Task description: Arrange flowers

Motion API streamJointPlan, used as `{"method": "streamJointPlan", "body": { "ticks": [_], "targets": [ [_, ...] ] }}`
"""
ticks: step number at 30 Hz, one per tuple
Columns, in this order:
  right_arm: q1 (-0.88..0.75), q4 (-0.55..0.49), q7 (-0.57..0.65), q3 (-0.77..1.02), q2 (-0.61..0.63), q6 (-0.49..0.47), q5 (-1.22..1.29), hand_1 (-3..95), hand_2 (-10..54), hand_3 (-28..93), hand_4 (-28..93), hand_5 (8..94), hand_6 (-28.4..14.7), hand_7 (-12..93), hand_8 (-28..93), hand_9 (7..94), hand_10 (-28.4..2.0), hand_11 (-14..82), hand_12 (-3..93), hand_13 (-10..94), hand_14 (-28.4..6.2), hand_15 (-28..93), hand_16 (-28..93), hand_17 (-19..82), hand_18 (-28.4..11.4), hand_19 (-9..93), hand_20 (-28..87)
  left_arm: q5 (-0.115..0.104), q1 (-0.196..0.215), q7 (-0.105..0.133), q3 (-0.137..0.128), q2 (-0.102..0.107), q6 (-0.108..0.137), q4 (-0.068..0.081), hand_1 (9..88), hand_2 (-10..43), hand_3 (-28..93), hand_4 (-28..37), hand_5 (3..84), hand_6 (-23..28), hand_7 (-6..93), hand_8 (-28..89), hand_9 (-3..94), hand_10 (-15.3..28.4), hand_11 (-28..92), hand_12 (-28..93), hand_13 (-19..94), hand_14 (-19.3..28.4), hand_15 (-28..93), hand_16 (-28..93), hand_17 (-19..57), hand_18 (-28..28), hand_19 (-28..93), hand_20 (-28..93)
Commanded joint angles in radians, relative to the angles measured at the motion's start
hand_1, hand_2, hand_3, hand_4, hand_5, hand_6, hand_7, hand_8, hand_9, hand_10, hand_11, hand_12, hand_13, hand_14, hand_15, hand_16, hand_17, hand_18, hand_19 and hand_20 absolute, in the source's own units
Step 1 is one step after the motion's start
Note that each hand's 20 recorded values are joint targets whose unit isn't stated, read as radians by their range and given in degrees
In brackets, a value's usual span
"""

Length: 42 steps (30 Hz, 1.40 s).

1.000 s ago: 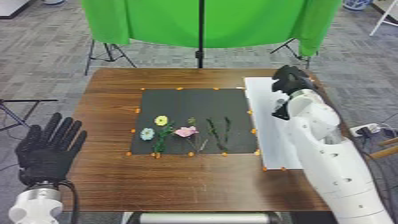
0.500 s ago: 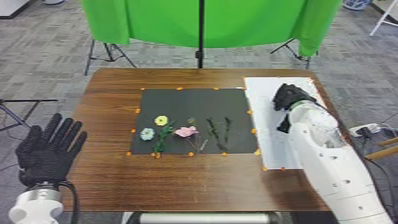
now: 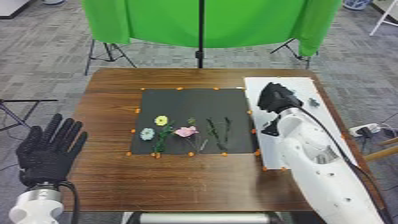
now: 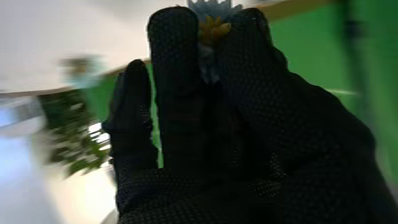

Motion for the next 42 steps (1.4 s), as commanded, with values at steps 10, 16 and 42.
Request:
{"method": "streamJointPlan", "body": {
  "ticks": [10, 16, 42],
  "targets": [
    [0.043, -0.029, -0.202, -0.235, -0.131, -0.155, -0.071, 64.7, -9.5, 63, -28, 76.2, 1.9, 32, 0, 83.1, -9.6, 5.7, 36.1, 70, -5.4, 34, 44, 29, -18.5, 76, 43, -0.003, -0.025, -0.026, 0.015, 0.001, -0.007, 0.012, 27.7, 4.9, 81, -28.3, 40.4, 7.6, 11.9, -11, 36.4, 13.3, 16, 10, 30, 12.0, 16, -1, -5.1, 12.3, 29, 12],
    [0.032, -0.034, -0.178, -0.24, -0.119, -0.151, -0.086, 64.6, -9.5, 63, -28, 73.9, 1.7, 30, -1, 80.5, -9.5, 4.9, 35.0, 69, -5.1, 34, 44, 29, -18.4, 76, 43, -0.007, -0.013, -0.022, 0.009, 0.0, -0.003, 0.01, 27.6, 5.1, 81, -28.3, 40.4, 7.6, 11.9, -11, 36.4, 13.3, 16, 10, 30, 12.0, 16, -1, -5.1, 12.3, 28, 12],
    [0.01, -0.127, -0.118, -0.151, -0.084, -0.173, -0.041, 58.0, -9.5, 69, -28, 66.3, 0.6, 18, -13, 61.2, -12.2, 10.2, 14.7, 63, -6.8, 38, 38, 27, -19.4, 76, 41, -0.015, -0.005, -0.018, 0.002, -0.009, -0.003, 0.005, 27.7, 5.1, 81, -28.3, 40.5, 7.6, 12.0, -11, 36.4, 13.4, 16, 10, 30, 12.0, 16, -1, -5.1, 12.3, 28, 12]
  ]
}}
